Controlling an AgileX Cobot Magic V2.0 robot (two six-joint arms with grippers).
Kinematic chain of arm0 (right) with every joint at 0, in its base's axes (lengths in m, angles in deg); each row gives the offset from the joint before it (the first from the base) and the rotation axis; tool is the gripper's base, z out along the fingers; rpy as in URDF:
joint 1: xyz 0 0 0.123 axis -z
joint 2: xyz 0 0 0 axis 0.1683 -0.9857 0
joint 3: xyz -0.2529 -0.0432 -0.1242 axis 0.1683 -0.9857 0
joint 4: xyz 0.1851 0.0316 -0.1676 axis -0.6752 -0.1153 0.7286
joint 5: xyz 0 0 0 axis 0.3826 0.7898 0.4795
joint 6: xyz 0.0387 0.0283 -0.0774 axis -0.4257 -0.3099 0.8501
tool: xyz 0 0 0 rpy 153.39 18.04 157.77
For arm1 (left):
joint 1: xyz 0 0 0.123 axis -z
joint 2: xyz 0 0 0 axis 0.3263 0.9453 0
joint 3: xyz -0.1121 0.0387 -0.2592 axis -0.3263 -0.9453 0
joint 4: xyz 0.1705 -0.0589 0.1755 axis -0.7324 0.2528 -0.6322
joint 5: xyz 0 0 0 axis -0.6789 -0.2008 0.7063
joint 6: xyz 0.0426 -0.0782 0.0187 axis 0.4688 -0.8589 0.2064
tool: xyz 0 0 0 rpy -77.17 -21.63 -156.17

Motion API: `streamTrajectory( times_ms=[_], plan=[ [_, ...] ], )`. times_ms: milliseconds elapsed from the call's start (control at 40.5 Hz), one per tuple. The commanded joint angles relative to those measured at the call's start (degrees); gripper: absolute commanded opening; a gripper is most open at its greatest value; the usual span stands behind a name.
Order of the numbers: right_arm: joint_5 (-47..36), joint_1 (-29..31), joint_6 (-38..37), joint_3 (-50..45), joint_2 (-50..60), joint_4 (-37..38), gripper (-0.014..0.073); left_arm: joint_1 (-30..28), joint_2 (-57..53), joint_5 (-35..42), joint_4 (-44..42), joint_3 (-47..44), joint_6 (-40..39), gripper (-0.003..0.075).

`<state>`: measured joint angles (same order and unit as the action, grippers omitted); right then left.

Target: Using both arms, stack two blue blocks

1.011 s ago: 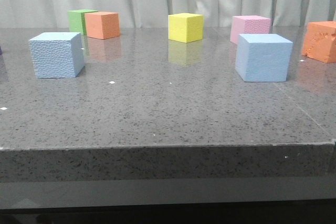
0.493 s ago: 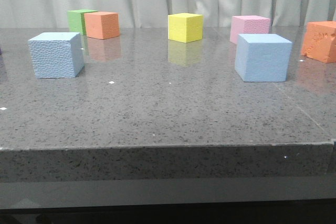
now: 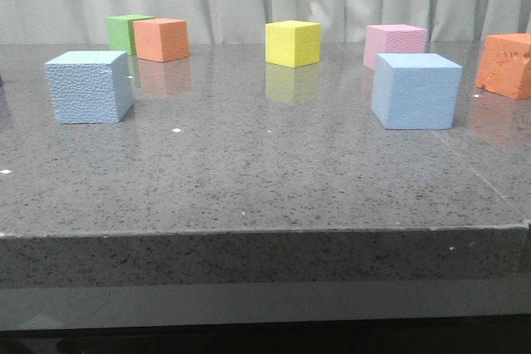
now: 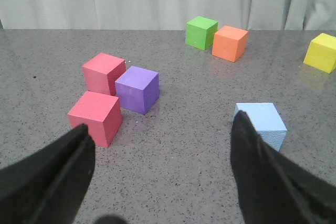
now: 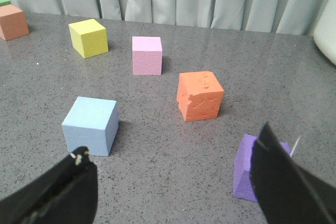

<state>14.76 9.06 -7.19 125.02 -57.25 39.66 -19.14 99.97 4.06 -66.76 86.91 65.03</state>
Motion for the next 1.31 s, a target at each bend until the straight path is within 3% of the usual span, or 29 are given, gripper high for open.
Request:
streamTrajectory(
  times_ms=[0,296,543,740,962,1283],
  plan=[
    [-4.6,0.08,0.06,1.88,-0.84,0.06,0.0602,0.29,0.74,4.45,-0.08,1.76,0.06,0.0532],
    [2.9,0.08,0.01,5.95,-4.38,-2.85,0.0605,0.29,0.74,4.45,-0.08,1.76,0.06,0.0532],
    [14.48,0.08,0.12,16.12,-16.18,-5.08,0.0604,0.29,0.74,4.45,-0.08,1.76,0.06,0.0532],
    [19.26,0.08,4.69,22.72,-25.54,-9.85,0.0602,0.29,0.74,4.45,-0.08,1.76,0.06,0.0532],
    [19.58,-2.03,7.98,28.51,-34.94,-12.19,0.0602,0.29,0.74,4.45,-0.08,1.76,0.06,0.0532],
    [19.43,-9.76,4.9,36.22,-46.98,-11.31,0.058,0.29,0.74,4.45,-0.08,1.76,0.06,0.0532]
  ],
)
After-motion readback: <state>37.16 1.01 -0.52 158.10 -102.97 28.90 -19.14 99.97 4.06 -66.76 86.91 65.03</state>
